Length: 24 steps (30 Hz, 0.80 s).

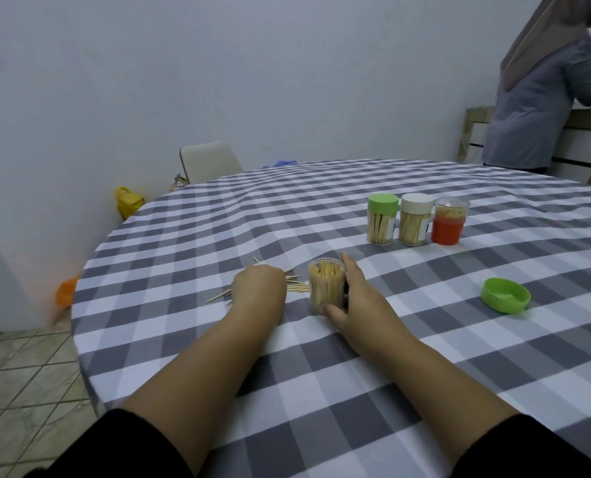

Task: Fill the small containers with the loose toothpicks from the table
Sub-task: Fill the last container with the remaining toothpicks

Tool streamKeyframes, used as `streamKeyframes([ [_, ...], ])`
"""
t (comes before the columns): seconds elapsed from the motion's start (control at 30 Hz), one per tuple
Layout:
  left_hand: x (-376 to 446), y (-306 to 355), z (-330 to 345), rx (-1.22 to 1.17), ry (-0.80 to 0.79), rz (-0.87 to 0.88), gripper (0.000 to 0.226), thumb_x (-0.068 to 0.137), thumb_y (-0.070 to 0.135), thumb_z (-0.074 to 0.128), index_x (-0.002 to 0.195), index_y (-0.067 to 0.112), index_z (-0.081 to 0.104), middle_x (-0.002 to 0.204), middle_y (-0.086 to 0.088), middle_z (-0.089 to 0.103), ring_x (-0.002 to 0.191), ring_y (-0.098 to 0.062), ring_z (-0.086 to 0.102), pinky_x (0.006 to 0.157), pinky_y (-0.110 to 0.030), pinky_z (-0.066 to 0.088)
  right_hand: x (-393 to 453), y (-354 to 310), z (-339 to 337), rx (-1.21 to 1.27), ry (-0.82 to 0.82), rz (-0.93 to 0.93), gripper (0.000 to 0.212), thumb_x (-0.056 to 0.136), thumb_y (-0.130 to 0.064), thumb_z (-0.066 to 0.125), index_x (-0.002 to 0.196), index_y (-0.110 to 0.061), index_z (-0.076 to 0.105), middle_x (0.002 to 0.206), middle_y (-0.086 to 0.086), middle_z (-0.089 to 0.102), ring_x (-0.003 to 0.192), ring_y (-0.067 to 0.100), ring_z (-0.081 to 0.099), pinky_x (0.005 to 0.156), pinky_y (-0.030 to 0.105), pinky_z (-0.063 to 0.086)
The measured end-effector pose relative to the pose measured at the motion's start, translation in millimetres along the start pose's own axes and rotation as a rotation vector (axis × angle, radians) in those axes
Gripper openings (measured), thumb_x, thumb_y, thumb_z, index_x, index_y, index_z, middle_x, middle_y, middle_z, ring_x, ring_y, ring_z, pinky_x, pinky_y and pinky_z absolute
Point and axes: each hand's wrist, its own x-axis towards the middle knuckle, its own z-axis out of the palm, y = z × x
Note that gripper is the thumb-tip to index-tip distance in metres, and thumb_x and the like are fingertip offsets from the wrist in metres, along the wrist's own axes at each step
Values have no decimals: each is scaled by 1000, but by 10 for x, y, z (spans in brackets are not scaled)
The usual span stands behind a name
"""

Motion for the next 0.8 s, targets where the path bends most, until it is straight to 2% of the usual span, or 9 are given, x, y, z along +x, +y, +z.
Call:
streamKeyframes([
  [0.23, -14, 34, 4, 34, 31, 44, 30, 94, 2, 46, 119, 5, 61, 116, -12, 59, 103, -28, 61, 79, -30, 46, -6, 13, -5, -3, 6, 6, 88, 91, -24, 60, 150, -31, -5, 146, 1, 41, 127, 19, 46, 102, 31, 38],
  [0.37, -6, 0, 41, -64, 58, 51, 28, 94, 5, 52, 121, 6, 59, 115, -12, 57, 101, -26, 61, 83, -30, 50, 3, 14, -3, 7, -4, 9, 89, 90, -25, 60, 150, -32, -5, 148, 0, 38, 129, 20, 44, 104, 32, 37],
  [0.5, 0, -30, 68, -234, 193, 62, 27, 95, 8, 51, 121, 10, 55, 113, -10, 57, 98, -25, 59, 80, -29, 47, -1, 16, -20, 7, 1, 6, 88, 91, -24, 61, 150, -32, -5, 149, 0, 37, 131, 20, 42, 105, 32, 36],
  [0.63, 51, 17, -148, -571, 354, -9, 33, 96, 8, 49, 128, 13, 56, 104, -8, 60, 88, -21, 57, 72, -26, 46, 2, 38, -49, 18, 17, 21, 88, 91, -22, 60, 150, -32, -4, 150, 0, 36, 131, 20, 42, 104, 33, 38],
  [0.73, 61, 65, -339, -1073, 445, -95, 30, 100, 20, 47, 125, 14, 62, 86, -1, 65, 79, -17, 61, 64, -26, 48, 11, 47, -81, 24, 37, 40, 88, 91, -21, 60, 150, -32, -4, 149, 0, 37, 131, 20, 42, 102, 32, 40],
  [0.8, 24, 128, -405, -1387, 472, -135, 30, 99, 20, 50, 125, 14, 62, 82, 7, 63, 78, -9, 61, 63, -20, 48, 10, 46, -93, 20, 46, 44, 88, 91, -20, 60, 150, -32, -4, 148, 0, 39, 130, 19, 43, 101, 31, 39],
])
